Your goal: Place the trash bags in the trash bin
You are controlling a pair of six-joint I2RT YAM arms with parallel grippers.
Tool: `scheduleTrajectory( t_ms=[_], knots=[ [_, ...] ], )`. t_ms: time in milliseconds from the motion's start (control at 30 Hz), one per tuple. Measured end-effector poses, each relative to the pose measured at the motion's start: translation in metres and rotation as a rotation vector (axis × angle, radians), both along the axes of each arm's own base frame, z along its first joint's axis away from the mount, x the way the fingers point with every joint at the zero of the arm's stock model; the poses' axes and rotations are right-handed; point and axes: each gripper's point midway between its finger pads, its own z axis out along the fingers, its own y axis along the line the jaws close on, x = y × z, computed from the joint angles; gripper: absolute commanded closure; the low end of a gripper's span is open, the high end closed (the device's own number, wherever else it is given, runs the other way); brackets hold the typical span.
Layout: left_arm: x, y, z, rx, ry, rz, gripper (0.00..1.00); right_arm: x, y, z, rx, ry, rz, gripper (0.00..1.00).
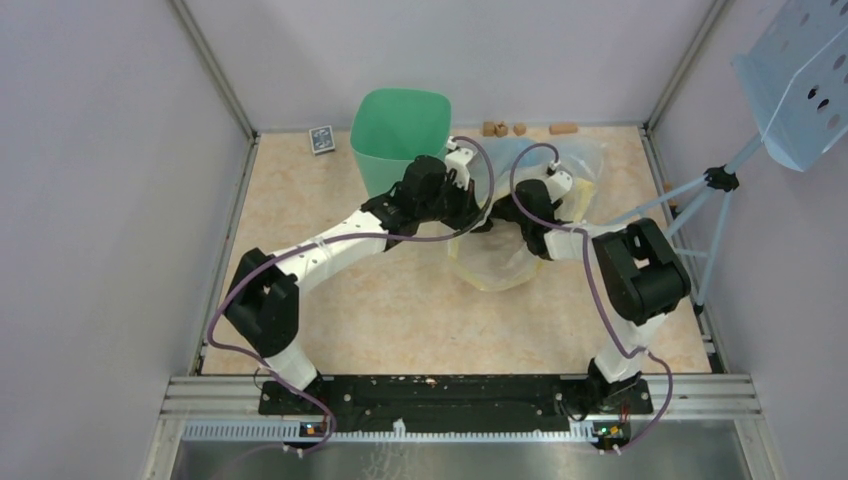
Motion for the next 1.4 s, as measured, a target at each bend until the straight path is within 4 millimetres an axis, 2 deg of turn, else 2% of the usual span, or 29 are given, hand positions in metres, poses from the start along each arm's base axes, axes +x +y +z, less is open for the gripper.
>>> scheduleTrajectory(
  t_ms=[67,200,300,400,633,800,867,1000,1100,1200,1300,1400],
  knots=[
    [0.006,0.004,-0.003,0.002,0.005,0.016,1.0,0.008,-0.004,-0.001,-0.01,0.002,-0.016,0.65],
    [0.019,0.006,-0.015,0.015,0.019,0.036,1.0,0.012,-0.006,-0.002,-0.023,0.002,-0.009,1.0],
    [0.029,0.005,-0.027,0.042,0.024,0.046,1.0,0.004,-0.005,0.003,-0.026,-0.002,0.026,1.0],
    [0.039,0.003,-0.032,0.076,0.012,0.055,1.0,-0.016,-0.004,0.021,-0.017,-0.018,0.083,1.0],
    [0.049,0.003,-0.025,0.097,-0.031,0.069,1.0,-0.063,0.003,0.101,0.032,-0.142,0.238,1.0],
    [0.06,-0.006,-0.025,0.094,-0.041,0.065,1.0,-0.109,0.018,0.142,0.05,-0.189,0.436,1.0],
    [0.064,-0.011,-0.033,0.098,-0.03,0.058,1.0,-0.13,0.017,0.163,0.045,-0.228,0.489,1.0],
    [0.064,-0.019,-0.058,0.113,0.004,0.041,1.0,-0.165,-0.003,0.217,-0.006,-0.327,0.485,1.0],
    [0.065,-0.035,-0.078,0.123,0.027,0.018,1.0,-0.178,-0.021,0.26,-0.049,-0.388,0.43,1.0],
    [0.075,-0.059,-0.085,0.101,0.029,-0.007,1.0,-0.189,-0.038,0.286,-0.079,-0.423,0.376,1.0],
    [0.093,-0.088,-0.08,0.056,0.006,-0.032,1.0,-0.2,-0.048,0.293,-0.101,-0.424,0.35,1.0],
    [0.117,-0.116,-0.062,-0.015,-0.038,-0.047,0.95,-0.209,-0.053,0.29,-0.118,-0.397,0.352,1.0]
  ],
)
